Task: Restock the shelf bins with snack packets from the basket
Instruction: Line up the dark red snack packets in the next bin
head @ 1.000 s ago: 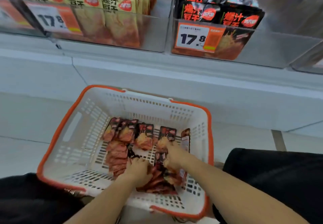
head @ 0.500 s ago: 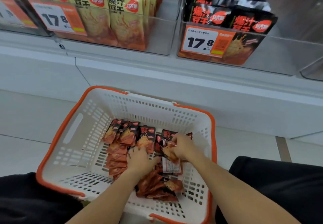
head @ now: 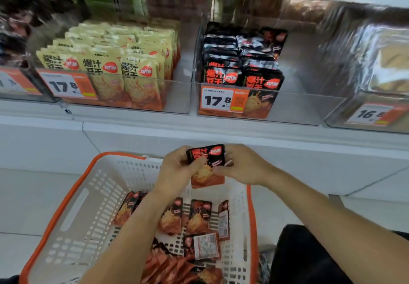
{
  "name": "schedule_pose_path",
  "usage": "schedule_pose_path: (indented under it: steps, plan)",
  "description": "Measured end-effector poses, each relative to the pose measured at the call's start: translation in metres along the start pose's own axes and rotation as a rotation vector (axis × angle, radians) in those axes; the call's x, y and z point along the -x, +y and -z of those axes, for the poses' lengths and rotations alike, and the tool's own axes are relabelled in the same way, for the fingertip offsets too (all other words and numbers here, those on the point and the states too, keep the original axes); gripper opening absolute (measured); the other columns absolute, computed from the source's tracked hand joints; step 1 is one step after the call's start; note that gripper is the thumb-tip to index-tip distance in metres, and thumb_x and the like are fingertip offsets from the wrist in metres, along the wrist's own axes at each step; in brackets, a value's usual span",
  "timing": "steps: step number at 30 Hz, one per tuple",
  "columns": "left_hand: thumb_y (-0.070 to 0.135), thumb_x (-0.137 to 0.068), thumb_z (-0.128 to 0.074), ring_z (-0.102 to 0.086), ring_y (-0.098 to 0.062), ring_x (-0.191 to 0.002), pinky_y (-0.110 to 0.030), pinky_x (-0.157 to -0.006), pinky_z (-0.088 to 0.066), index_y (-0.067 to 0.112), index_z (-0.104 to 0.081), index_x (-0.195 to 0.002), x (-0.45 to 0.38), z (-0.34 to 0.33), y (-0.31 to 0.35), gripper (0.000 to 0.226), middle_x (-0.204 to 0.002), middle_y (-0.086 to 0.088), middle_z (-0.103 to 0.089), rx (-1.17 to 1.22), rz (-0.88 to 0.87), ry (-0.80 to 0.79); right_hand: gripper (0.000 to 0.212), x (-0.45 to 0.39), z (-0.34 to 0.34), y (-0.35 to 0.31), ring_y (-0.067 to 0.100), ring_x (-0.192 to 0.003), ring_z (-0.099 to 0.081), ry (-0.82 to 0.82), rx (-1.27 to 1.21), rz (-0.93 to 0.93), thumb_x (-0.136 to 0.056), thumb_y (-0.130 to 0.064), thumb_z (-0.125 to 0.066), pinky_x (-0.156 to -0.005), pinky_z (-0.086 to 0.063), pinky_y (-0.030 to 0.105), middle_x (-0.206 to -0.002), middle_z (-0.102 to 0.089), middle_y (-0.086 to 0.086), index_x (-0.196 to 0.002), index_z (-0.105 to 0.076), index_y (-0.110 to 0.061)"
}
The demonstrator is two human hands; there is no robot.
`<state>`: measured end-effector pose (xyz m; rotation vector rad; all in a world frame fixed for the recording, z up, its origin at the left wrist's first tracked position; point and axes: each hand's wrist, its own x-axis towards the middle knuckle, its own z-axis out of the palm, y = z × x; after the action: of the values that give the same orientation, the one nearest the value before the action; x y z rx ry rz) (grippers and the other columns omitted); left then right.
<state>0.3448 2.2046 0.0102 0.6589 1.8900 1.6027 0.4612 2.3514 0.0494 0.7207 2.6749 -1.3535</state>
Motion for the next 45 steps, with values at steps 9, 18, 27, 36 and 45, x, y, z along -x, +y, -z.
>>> schedule_pose_path:
  steps: [9, 18, 27, 36, 45]
  plan:
    - [0.028, -0.088, -0.075, -0.057, -0.005, -0.109, -0.02, -0.096, -0.044, 0.022, -0.06, -0.117, -0.006, -0.026, 0.134, 0.034, -0.114, 0.01, -0.061, -0.254, -0.599, 0.137, 0.023, 0.075, 0.138, -0.046, 0.008, -0.084, -0.072, 0.662, 0.146, 0.245, -0.089, -0.018, -0.073, -0.081, -0.057, 0.027, -0.09, -0.075, -0.008, -0.102, -0.062, -0.033]
    - [0.052, -0.071, -0.083, -0.025, -0.031, -0.146, -0.049, -0.116, -0.024, 0.01, -0.017, -0.156, -0.07, -0.028, 0.149, 0.115, -0.158, -0.014, -0.027, -0.77, -0.461, 0.23, 0.027, -0.002, 0.224, -0.009, 0.041, -0.101, -0.061, 0.924, 0.482, -0.042, -0.093, -0.02, -0.064, -0.082, -0.048, 0.042, -0.104, -0.067, 0.022, -0.114, -0.055, -0.005]
    - [0.057, -0.072, -0.067, -0.035, -0.03, -0.136, -0.044, -0.111, -0.027, 0.003, -0.023, -0.154, -0.087, -0.036, 0.106, 0.108, -0.154, -0.015, -0.039, -0.788, -0.614, 0.421, 0.019, -0.13, 0.266, 0.026, 0.037, -0.107, -0.064, 0.741, 0.52, -0.317, -0.097, -0.022, -0.061, -0.082, -0.048, 0.037, -0.112, -0.068, 0.024, -0.095, -0.062, -0.003]
    - [0.056, -0.072, -0.075, -0.037, -0.031, -0.13, -0.04, -0.106, -0.024, -0.002, -0.03, -0.149, -0.102, -0.032, 0.096, 0.107, -0.147, -0.021, -0.045, -0.786, -0.687, 0.442, 0.049, -0.188, 0.276, 0.07, 0.029, -0.108, -0.064, 0.894, 0.204, -0.272, -0.089, -0.029, -0.074, -0.085, -0.047, 0.032, -0.112, -0.068, 0.019, -0.122, -0.052, 0.001]
    - [0.058, -0.071, -0.066, -0.035, -0.028, -0.135, -0.039, -0.109, -0.025, 0.001, -0.027, -0.152, -0.098, -0.032, 0.1, 0.107, -0.149, -0.018, -0.043, -0.812, -0.638, 0.417, 0.042, -0.179, 0.264, 0.056, 0.031, -0.111, -0.061, 0.834, 0.142, -0.283, -0.092, -0.032, -0.069, -0.083, -0.046, 0.028, -0.113, -0.064, 0.018, -0.116, -0.058, 0.001]
